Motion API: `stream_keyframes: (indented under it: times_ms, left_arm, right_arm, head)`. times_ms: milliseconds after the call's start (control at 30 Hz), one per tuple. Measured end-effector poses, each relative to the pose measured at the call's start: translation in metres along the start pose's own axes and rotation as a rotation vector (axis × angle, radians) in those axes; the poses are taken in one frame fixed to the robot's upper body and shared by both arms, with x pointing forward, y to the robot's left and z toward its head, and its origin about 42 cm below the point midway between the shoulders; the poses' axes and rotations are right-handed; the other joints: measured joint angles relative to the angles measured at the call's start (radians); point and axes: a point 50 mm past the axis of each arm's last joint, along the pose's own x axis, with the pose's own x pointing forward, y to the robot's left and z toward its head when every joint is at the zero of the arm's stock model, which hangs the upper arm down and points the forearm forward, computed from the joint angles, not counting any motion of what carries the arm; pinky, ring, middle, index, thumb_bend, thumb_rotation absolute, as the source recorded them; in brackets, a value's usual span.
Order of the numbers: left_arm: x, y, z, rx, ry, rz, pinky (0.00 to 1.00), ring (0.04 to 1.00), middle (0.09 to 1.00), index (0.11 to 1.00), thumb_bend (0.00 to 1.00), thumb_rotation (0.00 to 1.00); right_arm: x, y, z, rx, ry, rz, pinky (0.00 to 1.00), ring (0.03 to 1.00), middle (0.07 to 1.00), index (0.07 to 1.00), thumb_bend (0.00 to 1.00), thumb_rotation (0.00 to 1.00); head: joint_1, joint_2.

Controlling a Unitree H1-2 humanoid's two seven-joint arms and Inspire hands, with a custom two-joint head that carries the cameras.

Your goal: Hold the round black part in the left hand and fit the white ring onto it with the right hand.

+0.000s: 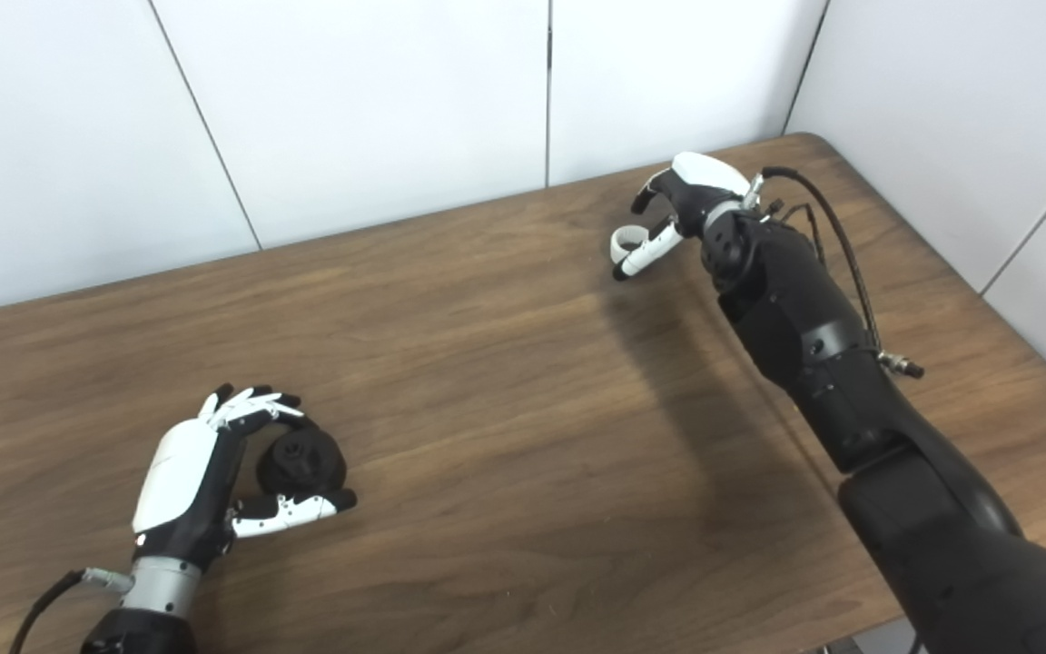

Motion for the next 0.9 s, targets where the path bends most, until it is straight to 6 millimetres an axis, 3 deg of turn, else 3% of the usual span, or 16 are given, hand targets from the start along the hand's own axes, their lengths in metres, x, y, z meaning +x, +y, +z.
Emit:
stream_keyframes:
  times_ms: [900]
  left_arm:
    - [-0.0008, 0.0012, -0.0004, 0.000, 0.002, -0.008, 1.00, 0.892, 0.781, 0.485, 0.52, 0.05]
  right_arm:
    - [0.0017, 0.0025, -0.0033, -0.024, 0.020, 0.008, 0.96, 0.982, 0.921, 0.699, 0.80, 0.30]
  head:
    - [0.000, 0.003]
